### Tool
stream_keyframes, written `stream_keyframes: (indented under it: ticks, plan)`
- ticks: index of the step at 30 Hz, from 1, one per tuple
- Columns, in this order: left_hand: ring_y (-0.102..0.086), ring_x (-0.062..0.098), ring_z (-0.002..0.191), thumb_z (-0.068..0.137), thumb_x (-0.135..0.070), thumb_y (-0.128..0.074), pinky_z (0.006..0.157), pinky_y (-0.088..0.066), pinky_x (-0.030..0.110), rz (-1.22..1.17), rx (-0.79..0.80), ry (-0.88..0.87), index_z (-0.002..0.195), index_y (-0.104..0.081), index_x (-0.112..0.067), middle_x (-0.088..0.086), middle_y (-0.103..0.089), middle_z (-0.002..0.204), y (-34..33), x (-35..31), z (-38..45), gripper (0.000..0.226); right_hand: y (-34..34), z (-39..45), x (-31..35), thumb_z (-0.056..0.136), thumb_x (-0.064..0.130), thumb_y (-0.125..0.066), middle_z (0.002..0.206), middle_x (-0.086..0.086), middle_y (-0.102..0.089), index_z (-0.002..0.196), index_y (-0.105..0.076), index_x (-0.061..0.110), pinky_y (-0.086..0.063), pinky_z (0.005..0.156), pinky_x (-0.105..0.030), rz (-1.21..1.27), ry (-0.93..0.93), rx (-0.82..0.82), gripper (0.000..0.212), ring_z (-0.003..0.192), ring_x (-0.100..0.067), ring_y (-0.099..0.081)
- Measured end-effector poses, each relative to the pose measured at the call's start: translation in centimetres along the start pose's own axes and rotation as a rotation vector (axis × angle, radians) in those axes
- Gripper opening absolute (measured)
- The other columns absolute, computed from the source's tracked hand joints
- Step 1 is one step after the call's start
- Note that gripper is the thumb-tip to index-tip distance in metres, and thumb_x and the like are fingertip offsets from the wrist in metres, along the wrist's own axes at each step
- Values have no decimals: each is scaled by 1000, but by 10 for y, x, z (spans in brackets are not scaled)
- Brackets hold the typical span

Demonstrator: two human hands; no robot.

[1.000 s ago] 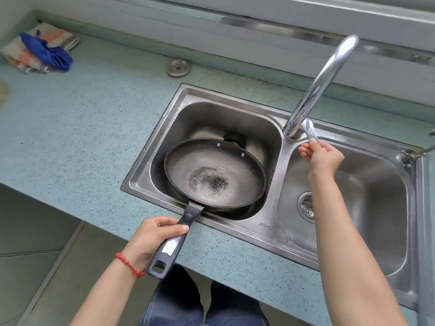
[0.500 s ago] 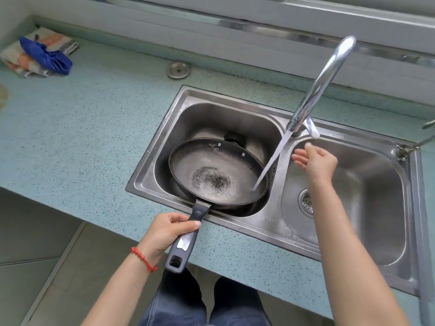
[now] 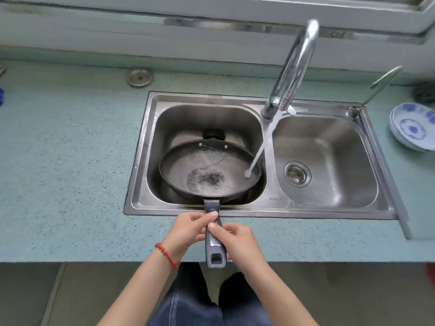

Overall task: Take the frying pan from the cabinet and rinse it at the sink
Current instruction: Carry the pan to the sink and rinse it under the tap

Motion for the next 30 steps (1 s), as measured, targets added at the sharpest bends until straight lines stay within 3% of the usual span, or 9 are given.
stream_keyframes:
  ticks: [4,9,12,14,18,20,22,25,30]
  plan:
    - [-41,12,30,83,-25,-58,31,-34,18,-55,129,76,63,-58,-2,1,-48,38,-7,2,1,30,-17,0,7,83,20,-61,55,-5,-63,72,-62,7,-50,50,-24,156,-33,20,18,45,-17,-61]
    - [-38,17,22,72,-24,-63,26,-29,15,-141,102,85,78,-55,9,7,-45,38,-12,8,4,35,-16,-1,12,80,6,-60,51,-7,-58,58,-58,7,-44,42,-19,156,-4,-25,22,37,-14,-56]
    - [-43,21,29,60,-30,-69,30,-33,18,-206,56,51,75,-60,11,17,-51,69,-13,11,4,44,-13,-3,13,81,4,-59,54,-11,-57,61,-58,6,-44,41,-19,147,34,-35,20,37,-13,-56]
    - [-45,21,32,65,-26,-70,31,-34,19,-229,24,42,69,-64,9,21,-50,78,-11,13,3,35,-13,-4,13,81,3,-59,54,-11,-57,62,-59,6,-45,41,-19,145,56,-31,20,37,-14,-56]
    - [-47,21,40,75,-18,-64,36,-37,20,-247,-5,12,61,-69,-2,28,-52,77,-12,14,-4,22,-12,-12,13,81,4,-61,51,-8,-59,64,-60,2,-46,42,-20,143,106,-18,17,38,-14,-58]
    - [-43,18,28,80,-12,-61,30,-33,15,-264,-19,-11,63,-68,0,21,-58,59,-13,16,-9,22,-10,-20,13,81,2,-60,49,-9,-58,63,-59,0,-45,40,-19,138,133,-17,18,36,-14,-57]
    - [-48,19,35,74,-16,-67,37,-37,17,-267,-30,-30,62,-70,-5,16,-60,50,-15,19,-15,17,-9,-28,10,81,2,-60,49,-10,-58,63,-59,0,-44,40,-19,117,152,-18,18,35,-15,-57]
    - [-52,23,52,58,-27,-71,51,-41,24,-261,-14,-42,62,-73,-11,10,-64,54,-21,25,-22,17,-6,-39,6,80,1,-60,52,-11,-57,63,-58,3,-44,39,-19,117,184,-9,18,36,-16,-56]
    - [-66,16,58,71,-6,-64,53,-55,27,-581,82,92,76,-66,1,7,-67,63,-44,26,-26,9,0,-45,-1,82,1,-61,55,-14,-58,65,-58,8,-44,39,-20,128,226,5,19,36,-19,-57]
Point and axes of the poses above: each hand's wrist, its own z-axis towards the middle knuckle, its own y-axis out of the back of the hand, x = y × z, the point moved 7 cm from there along z, towards the middle knuckle
